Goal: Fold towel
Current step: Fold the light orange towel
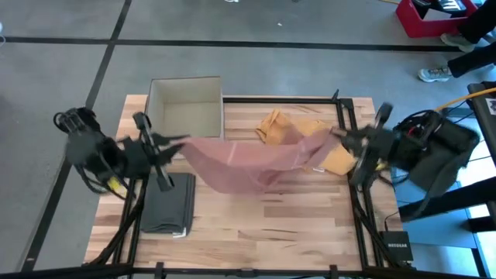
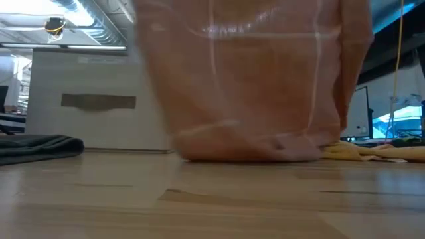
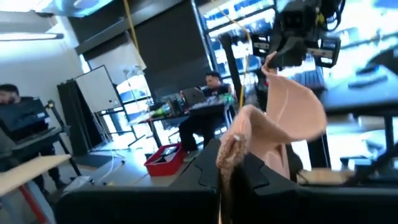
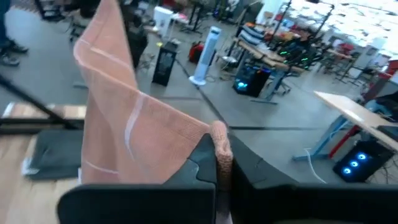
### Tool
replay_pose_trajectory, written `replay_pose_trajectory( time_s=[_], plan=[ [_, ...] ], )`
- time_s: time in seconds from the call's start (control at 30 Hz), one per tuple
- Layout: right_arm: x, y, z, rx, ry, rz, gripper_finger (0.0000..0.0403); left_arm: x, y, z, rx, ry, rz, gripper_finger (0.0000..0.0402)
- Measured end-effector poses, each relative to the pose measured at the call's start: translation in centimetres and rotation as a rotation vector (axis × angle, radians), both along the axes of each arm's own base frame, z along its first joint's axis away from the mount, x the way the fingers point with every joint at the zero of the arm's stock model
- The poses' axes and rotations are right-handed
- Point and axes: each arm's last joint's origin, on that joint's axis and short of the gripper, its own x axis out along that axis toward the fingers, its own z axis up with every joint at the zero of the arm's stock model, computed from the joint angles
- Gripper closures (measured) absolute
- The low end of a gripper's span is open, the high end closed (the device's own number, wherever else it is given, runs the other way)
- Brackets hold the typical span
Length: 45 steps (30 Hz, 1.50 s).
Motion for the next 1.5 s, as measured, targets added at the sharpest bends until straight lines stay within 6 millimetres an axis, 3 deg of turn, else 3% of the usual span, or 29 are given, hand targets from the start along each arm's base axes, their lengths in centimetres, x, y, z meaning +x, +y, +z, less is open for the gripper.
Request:
replay_pose_trajectory(
  time_s=[0.13, 0.4, 0.6, 0.77, 1.0, 1.3, 1.5],
  plan=[
    [-1.1, -2.0, 2.3, -0.029, -0.037, -0.036, 0.0392, -1.4, 1.6, 1.5, -0.049, -0.094, -0.014, 0.0399],
    [-2.5, -4.5, 4.4, -0.107, -0.092, -0.148, 0.0391, -2.9, 3.8, 3.8, -0.052, -0.236, 0.012, 0.0399],
    [-2.0, -4.4, 6.7, -0.148, -0.135, -0.153, 0.0392, -3.8, 4.7, 5.9, -0.071, -0.436, -0.083, 0.0399],
    [-1.9, -4.3, 8.6, -0.182, -0.181, -0.155, 0.0392, -4.5, 5.4, 7.0, -0.095, -0.46, -0.068, 0.0399],
    [-1.9, -4.3, 8.7, -0.197, -0.162, -0.178, 0.0393, -5.6, 5.7, 7.2, -0.094, -0.411, -0.009, 0.0399],
    [-1.7, -4.0, 9.7, -0.218, -0.237, -0.103, 0.0393, -6.7, 6.4, 8.6, -0.11, -0.556, -0.089, 0.0399],
    [-0.5, -2.8, 7.8, -0.242, -0.119, -0.15, 0.0393, -5.7, 5.6, 7.4, -0.137, -0.389, -0.077, 0.0399]
  ],
)
